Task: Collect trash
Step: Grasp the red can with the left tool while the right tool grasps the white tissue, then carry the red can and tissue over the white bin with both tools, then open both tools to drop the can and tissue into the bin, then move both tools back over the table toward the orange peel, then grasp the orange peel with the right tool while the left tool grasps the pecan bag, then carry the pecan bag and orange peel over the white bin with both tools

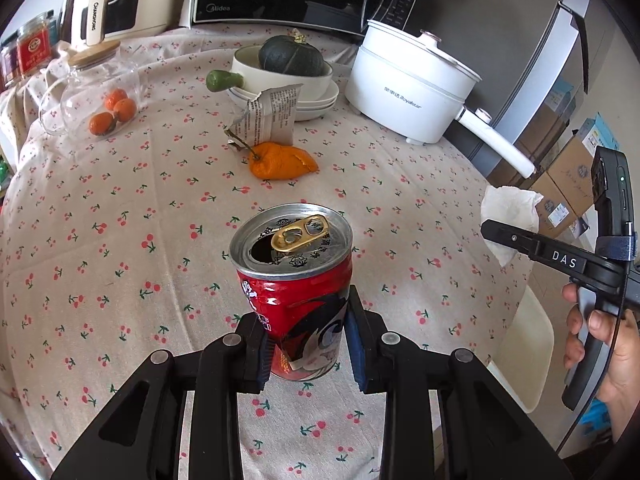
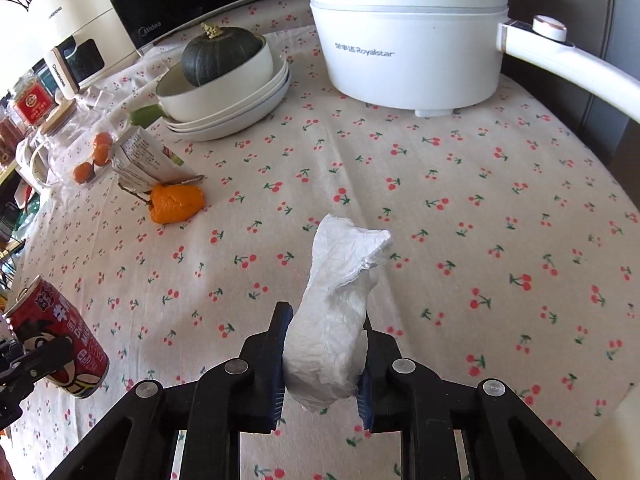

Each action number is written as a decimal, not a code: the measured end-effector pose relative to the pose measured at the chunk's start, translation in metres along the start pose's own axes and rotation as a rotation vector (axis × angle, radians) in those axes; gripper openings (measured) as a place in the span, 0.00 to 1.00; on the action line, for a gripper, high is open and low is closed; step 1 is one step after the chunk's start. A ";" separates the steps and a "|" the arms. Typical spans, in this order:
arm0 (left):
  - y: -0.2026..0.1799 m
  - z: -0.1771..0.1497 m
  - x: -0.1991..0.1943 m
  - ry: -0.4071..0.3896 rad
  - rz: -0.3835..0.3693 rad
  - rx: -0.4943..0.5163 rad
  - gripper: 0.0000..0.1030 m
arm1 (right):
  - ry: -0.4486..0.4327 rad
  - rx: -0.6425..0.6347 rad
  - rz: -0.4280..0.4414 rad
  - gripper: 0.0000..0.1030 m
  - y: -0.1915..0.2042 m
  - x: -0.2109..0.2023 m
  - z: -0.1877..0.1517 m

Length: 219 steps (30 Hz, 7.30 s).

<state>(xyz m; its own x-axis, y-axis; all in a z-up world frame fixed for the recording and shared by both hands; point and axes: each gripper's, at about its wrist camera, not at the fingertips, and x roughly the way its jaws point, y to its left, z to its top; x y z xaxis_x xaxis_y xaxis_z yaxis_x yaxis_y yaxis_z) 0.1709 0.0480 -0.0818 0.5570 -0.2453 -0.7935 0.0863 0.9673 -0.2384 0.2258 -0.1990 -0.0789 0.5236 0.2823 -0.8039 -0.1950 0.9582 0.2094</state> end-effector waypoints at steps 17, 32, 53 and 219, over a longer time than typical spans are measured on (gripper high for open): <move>-0.076 -0.038 -0.010 0.034 -0.127 0.087 0.31 | -0.001 0.077 -0.025 0.24 -0.060 -0.094 -0.070; -0.197 -0.065 0.026 0.096 -0.278 0.263 0.31 | 0.044 0.205 -0.129 0.26 -0.150 -0.135 -0.127; -0.278 -0.078 0.085 0.057 -0.193 0.428 0.93 | 0.106 0.247 -0.200 0.26 -0.203 -0.139 -0.161; 0.005 0.057 0.093 0.020 0.142 0.139 0.56 | -0.001 -0.100 -0.067 0.57 -0.019 0.003 -0.015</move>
<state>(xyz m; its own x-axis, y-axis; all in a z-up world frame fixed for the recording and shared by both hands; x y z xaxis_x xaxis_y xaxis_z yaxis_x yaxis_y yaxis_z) 0.2703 0.0337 -0.1244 0.5556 -0.1060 -0.8247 0.1221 0.9915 -0.0451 0.2191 -0.2175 -0.0936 0.5389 0.2176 -0.8138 -0.2410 0.9655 0.0986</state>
